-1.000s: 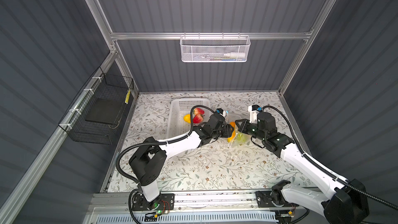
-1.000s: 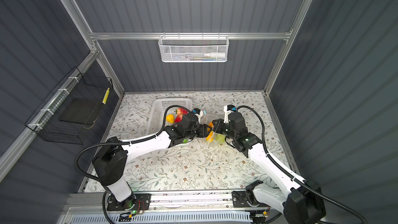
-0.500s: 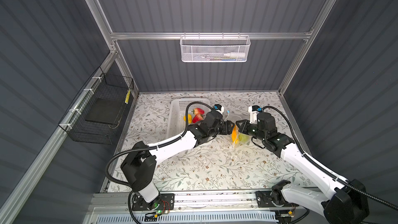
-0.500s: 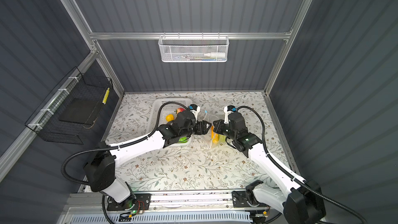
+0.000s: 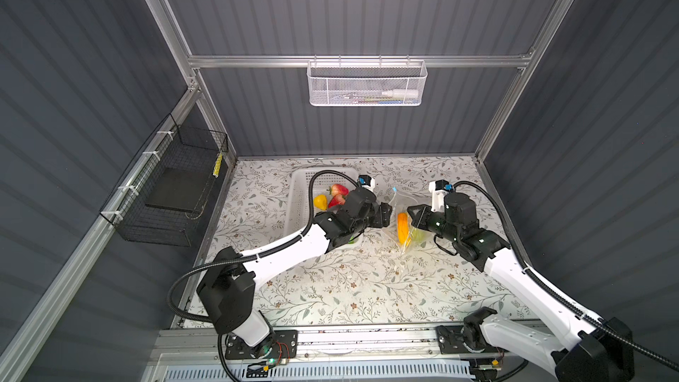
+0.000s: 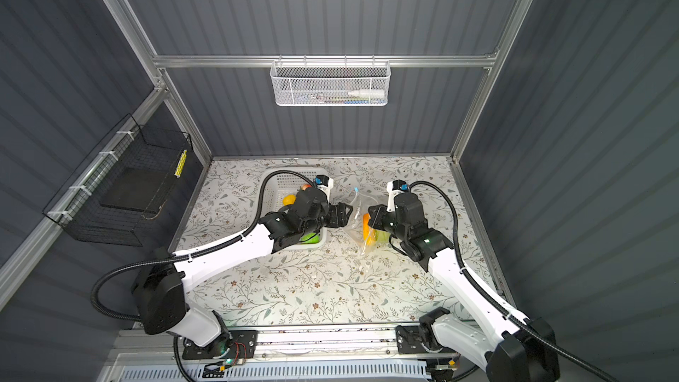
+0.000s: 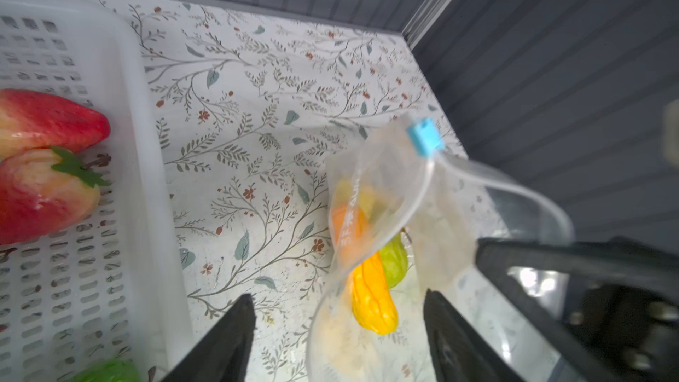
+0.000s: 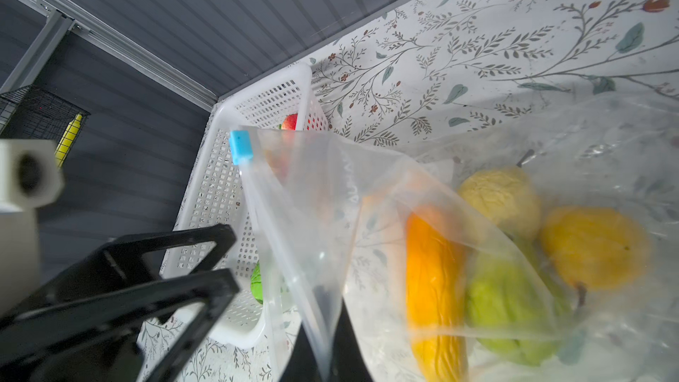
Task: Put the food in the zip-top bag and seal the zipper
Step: 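Open the left gripper to release the mango inside the bag, then withdraw the left gripper from the bag back over the basket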
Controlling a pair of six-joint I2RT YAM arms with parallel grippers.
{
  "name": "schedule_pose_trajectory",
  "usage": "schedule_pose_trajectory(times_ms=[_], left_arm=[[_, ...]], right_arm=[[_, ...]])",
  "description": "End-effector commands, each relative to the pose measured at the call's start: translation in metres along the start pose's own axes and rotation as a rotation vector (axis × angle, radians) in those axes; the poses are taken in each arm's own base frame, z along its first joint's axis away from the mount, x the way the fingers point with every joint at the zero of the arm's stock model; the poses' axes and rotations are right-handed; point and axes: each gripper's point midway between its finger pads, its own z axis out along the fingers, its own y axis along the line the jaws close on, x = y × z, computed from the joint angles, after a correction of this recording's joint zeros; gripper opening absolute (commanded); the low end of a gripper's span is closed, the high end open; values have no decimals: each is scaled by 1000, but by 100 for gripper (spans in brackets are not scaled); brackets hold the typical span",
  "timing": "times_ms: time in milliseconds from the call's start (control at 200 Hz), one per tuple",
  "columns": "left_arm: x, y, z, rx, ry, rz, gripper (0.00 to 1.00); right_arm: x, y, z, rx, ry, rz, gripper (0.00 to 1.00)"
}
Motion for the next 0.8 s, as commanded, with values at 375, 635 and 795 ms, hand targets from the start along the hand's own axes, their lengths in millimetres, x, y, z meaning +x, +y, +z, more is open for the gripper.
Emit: schedule_pose_trajectory(times_ms=[375,635,795], left_arm=[[6,-32,10,137,70,30,7],[-61,-87,-23,286,-68,120,0],[-89,-110,-48,375,-164,125,0]], right_arm=[[-19,-12,-19,73,-57,-66,0],[-68,8,-64,87,-167,-201,0],[-94,36,-101,40,-240,-269,0]])
